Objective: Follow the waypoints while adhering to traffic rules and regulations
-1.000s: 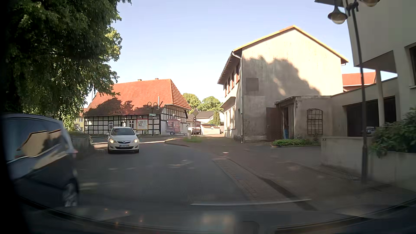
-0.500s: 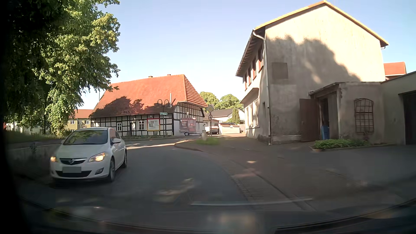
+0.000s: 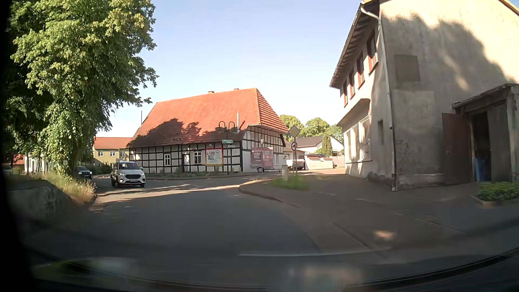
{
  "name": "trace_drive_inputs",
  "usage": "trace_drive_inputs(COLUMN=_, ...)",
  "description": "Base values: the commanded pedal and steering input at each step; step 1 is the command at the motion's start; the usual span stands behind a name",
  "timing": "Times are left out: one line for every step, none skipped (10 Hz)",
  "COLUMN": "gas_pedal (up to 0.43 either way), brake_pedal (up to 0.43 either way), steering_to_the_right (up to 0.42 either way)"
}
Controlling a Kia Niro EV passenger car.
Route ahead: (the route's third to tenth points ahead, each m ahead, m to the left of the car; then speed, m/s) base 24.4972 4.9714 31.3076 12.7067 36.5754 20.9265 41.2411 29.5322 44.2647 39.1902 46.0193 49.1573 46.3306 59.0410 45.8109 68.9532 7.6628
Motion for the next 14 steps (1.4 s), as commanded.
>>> trace_drive_inputs(gas_pedal=0.098, brake_pedal=0.006, steering_to_the_right=-0.114)
trace_drive_inputs(gas_pedal=0.098, brake_pedal=0.006, steering_to_the_right=-0.114)
trace_drive_inputs(gas_pedal=0.098, brake_pedal=0.006, steering_to_the_right=-0.114)
trace_drive_inputs(gas_pedal=0.098, brake_pedal=0.006, steering_to_the_right=-0.113)
trace_drive_inputs(gas_pedal=0.110, brake_pedal=0.006, steering_to_the_right=-0.113)
trace_drive_inputs(gas_pedal=0.118, brake_pedal=0.006, steering_to_the_right=-0.112)
trace_drive_inputs(gas_pedal=0.118, brake_pedal=0.006, steering_to_the_right=-0.112)
trace_drive_inputs(gas_pedal=0.118, brake_pedal=0.006, steering_to_the_right=-0.112)
trace_drive_inputs(gas_pedal=0.118, brake_pedal=0.006, steering_to_the_right=-0.118)
trace_drive_inputs(gas_pedal=0.130, brake_pedal=0.006, steering_to_the_right=-0.124)
trace_drive_inputs(gas_pedal=0.130, brake_pedal=0.006, steering_to_the_right=-0.133)
trace_drive_inputs(gas_pedal=0.130, brake_pedal=0.006, steering_to_the_right=-0.136)
trace_drive_inputs(gas_pedal=0.130, brake_pedal=0.006, steering_to_the_right=-0.138)
trace_drive_inputs(gas_pedal=0.130, brake_pedal=0.006, steering_to_the_right=-0.138)
